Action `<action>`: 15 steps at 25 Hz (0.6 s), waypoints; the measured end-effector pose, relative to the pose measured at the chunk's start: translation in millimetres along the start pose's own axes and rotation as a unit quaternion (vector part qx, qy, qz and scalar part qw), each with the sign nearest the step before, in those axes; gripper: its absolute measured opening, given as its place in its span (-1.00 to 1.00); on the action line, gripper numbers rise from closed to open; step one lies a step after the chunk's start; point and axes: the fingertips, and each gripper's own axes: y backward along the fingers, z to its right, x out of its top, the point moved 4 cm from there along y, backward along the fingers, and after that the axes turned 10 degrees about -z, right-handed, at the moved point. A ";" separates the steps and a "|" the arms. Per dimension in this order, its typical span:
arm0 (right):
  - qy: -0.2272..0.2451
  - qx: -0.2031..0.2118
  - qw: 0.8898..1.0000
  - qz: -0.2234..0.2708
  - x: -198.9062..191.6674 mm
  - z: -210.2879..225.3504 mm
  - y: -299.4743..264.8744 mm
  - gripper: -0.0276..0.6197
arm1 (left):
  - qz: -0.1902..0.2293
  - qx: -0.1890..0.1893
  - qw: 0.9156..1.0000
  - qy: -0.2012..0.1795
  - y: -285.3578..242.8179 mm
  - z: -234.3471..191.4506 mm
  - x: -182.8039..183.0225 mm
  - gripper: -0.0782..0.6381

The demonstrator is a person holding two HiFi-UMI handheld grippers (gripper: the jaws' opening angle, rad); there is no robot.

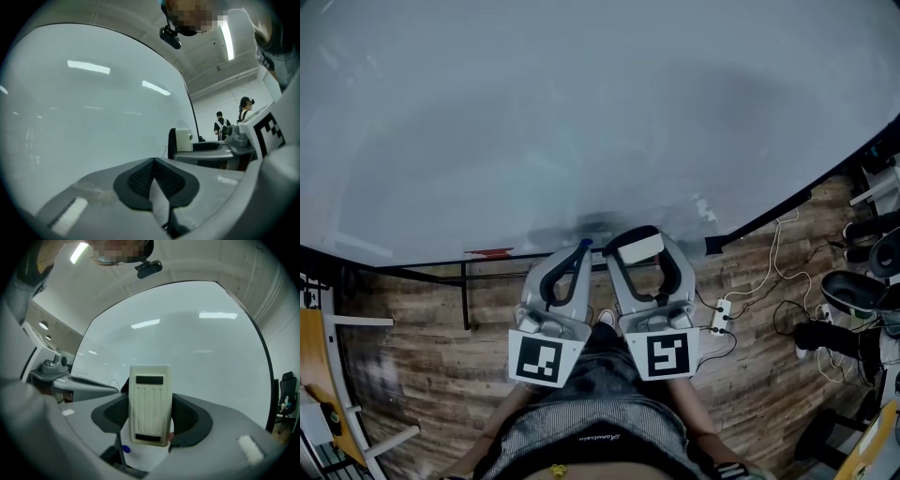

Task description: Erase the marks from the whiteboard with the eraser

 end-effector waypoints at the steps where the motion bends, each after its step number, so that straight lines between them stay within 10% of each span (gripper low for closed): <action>1: 0.001 0.001 1.000 0.001 0.3 -0.4 0.2 -0.10 | -0.001 0.000 1.000 -0.003 -0.1 0.9 0.0 -0.77; 15: 0.006 0.008 1.000 0.002 0.5 -5.7 4.8 -0.11 | -0.009 0.001 1.000 0.006 4.8 6.8 -6.2 -0.77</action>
